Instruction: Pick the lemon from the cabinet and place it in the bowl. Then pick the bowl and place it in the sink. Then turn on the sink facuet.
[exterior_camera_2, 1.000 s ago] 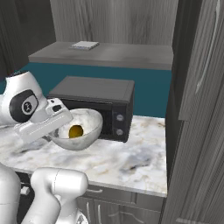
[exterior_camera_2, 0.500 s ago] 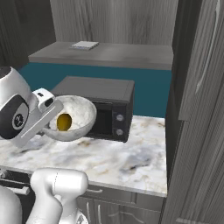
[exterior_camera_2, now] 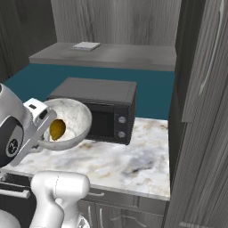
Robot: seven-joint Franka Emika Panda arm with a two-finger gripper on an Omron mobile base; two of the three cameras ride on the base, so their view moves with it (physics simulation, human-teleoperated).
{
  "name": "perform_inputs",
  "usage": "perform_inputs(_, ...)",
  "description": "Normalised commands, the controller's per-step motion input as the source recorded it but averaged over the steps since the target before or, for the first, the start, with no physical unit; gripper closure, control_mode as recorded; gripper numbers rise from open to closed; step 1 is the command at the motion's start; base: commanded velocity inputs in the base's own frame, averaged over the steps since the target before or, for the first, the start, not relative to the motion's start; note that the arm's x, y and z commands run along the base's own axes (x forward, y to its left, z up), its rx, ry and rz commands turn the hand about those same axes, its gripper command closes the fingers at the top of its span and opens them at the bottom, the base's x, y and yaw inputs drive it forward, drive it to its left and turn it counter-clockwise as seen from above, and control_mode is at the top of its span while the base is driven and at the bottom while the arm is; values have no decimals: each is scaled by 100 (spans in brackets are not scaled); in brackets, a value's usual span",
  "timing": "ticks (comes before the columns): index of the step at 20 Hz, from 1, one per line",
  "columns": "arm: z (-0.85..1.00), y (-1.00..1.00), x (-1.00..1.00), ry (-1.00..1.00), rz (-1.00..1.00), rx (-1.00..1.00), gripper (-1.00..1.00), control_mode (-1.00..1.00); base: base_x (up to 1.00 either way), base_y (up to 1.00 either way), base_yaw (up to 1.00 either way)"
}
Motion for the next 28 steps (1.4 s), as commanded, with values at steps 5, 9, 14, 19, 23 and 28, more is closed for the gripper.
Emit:
perform_inputs(5,0,0,-3,6,0,0,100,-100,0,0,0)
perform_inputs(9,0,0,-6,8,0,0,100,-100,0,0,0)
perform_inputs(14,0,0,-14,2,0,0,100,100,-19,0,0)
perform_inputs(19,0,0,0,0,0,0,100,100,-76,14,0)
perform_inputs(23,0,0,0,0,0,0,100,100,-79,63,7)
perform_inputs(28,0,0,0,0,0,0,100,100,-43,100,9)
